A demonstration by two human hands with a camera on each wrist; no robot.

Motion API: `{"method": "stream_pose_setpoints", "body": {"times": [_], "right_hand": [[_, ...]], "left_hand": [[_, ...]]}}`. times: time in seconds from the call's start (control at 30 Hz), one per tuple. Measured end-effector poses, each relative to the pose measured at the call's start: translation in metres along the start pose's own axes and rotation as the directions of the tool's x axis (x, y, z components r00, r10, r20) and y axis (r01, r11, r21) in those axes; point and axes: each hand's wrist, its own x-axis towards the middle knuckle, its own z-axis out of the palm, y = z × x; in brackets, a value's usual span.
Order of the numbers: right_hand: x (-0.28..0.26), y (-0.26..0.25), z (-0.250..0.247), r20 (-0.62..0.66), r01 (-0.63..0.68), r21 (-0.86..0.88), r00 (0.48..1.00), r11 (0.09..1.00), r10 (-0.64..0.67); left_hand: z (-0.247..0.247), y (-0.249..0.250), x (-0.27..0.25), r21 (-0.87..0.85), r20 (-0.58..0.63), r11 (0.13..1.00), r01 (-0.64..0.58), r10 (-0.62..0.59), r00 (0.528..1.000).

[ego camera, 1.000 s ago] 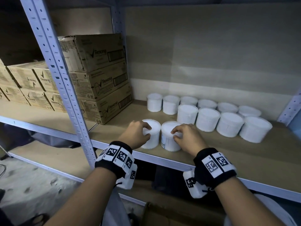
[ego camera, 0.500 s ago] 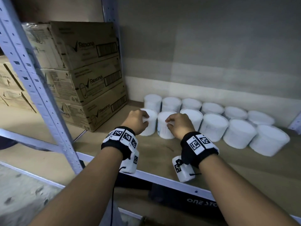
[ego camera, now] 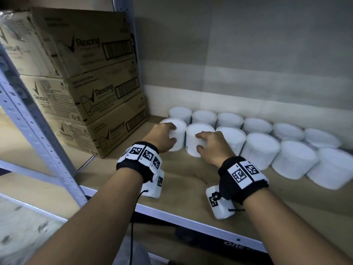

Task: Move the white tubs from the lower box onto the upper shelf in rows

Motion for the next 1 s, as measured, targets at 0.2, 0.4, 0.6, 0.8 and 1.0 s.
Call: {"method": "stream_pose_setpoints", "body": {"times": [0.2,0.4,0.6,0.8,1.0], "right_hand": [[-0.013,0.013,-0.036,-0.122,0.015,0.024,0.992,1.0,-0.012],[-0.035,0.054,-0.106,-0.238,-0.073,-0.034,0.969,0.997,0.063],[-0.068,0.115,-0.168,-0.296,-0.221,-0.046,0.935,0.974,0.198],[-0.097,0.159,-0.21,-0.329,-0.377,-0.082,0.884,0.923,0.331],[-0.112,0.194,-0.222,-0.29,-0.478,-0.043,0.846,0.877,0.447]], "left_hand": [[-0.006,0.038,-0.002,0.021,-0.026,0.993,-0.117,0.118,0.993],[0.006,0.114,-0.007,-0.029,-0.024,0.964,-0.263,0.262,0.965],[0.039,0.194,-0.011,-0.064,0.037,0.917,-0.393,0.396,0.918],[0.075,0.259,-0.011,-0.102,0.118,0.881,-0.462,0.472,0.874],[0.114,0.287,-0.004,-0.065,0.203,0.882,-0.466,0.469,0.86]]}}
